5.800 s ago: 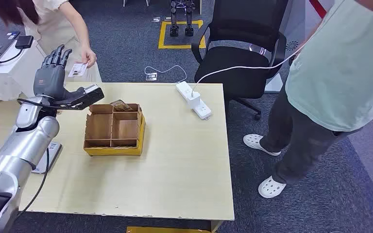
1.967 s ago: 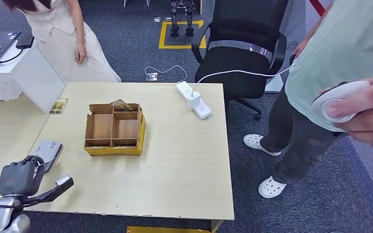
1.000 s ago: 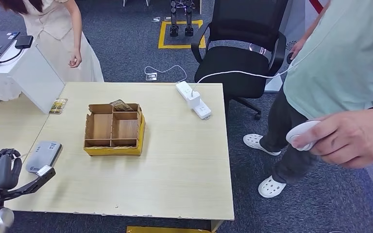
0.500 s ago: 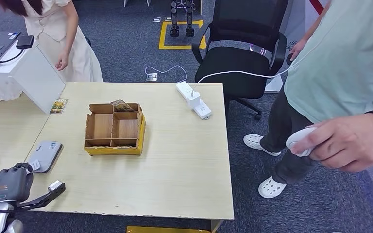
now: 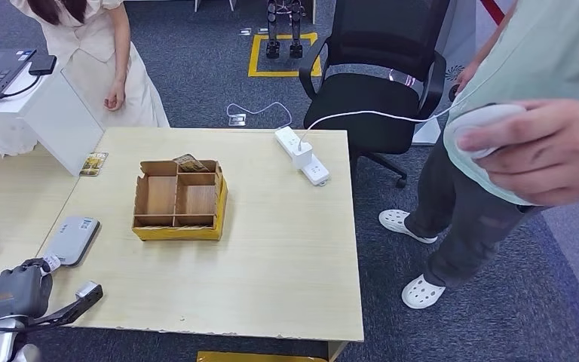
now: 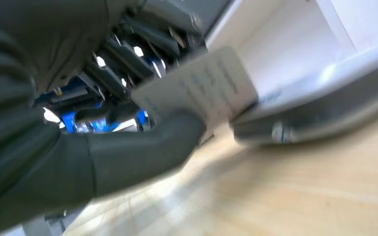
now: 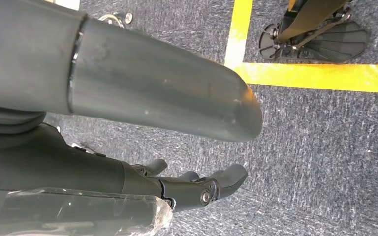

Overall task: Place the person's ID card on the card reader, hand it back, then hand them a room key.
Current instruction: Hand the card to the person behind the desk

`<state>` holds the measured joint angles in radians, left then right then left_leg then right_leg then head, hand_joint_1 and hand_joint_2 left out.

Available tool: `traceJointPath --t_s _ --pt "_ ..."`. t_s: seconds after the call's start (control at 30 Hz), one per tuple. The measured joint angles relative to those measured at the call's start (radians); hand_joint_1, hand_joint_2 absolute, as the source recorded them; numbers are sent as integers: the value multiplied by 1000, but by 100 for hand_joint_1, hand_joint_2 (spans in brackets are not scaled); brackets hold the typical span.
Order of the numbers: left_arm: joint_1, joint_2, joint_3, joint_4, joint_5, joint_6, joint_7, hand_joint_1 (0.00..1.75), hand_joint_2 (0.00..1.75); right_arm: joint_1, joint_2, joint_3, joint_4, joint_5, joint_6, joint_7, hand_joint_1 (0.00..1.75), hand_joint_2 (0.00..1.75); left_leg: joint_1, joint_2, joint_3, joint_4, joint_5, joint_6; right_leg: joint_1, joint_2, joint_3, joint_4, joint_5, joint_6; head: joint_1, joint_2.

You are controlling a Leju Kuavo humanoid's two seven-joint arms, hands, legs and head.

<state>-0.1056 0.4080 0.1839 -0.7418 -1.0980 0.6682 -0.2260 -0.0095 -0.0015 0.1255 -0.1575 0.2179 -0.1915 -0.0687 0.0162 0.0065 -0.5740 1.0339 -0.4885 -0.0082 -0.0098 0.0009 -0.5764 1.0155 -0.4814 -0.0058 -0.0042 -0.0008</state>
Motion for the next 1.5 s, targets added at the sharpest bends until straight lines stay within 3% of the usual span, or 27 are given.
traceJointPath --t_s 0.1,0.3,0.57,0.87,1.07,1.37,1.5 --pt "-3 -12 3 -40 192 -26 -88 175 175 0 0 0 0 5 0 6 0 0 0 0 0 0 1 0 0 0 0 0 0 0 0 0" --pt "-47 -19 3 -144 328 -88 -99 175 175 0 0 0 0 19 2 14 0 0 1 0 -1 0 2 0 0 0 -1 0 2 -1 0 0" --pt "-284 8 -24 -155 310 -124 -58 175 175 -5 0 2 0 44 17 17 0 0 1 -1 -2 1 4 -1 1 -1 -2 0 3 -2 0 0" --pt "-519 -1 -128 -33 241 -112 -6 175 175 -8 2 12 -1 69 21 27 0 0 1 -1 -3 1 4 -1 1 -1 -3 0 4 -2 0 0" --pt "-623 -28 -192 24 207 -111 26 175 175 -9 2 19 -1 76 25 27 0 0 1 -1 -3 1 4 -1 1 0 -3 0 4 -2 0 0" --pt "-716 -65 -250 82 184 -91 57 175 175 -13 4 20 -2 78 26 20 0 0 1 0 -3 1 4 -1 1 0 -4 0 4 -2 0 0" --pt "-727 -70 -259 97 212 -90 41 0 175 -13 7 20 -2 78 26 20 0 0 1 0 -3 1 4 -1 1 1 -4 0 4 -2 0 0"
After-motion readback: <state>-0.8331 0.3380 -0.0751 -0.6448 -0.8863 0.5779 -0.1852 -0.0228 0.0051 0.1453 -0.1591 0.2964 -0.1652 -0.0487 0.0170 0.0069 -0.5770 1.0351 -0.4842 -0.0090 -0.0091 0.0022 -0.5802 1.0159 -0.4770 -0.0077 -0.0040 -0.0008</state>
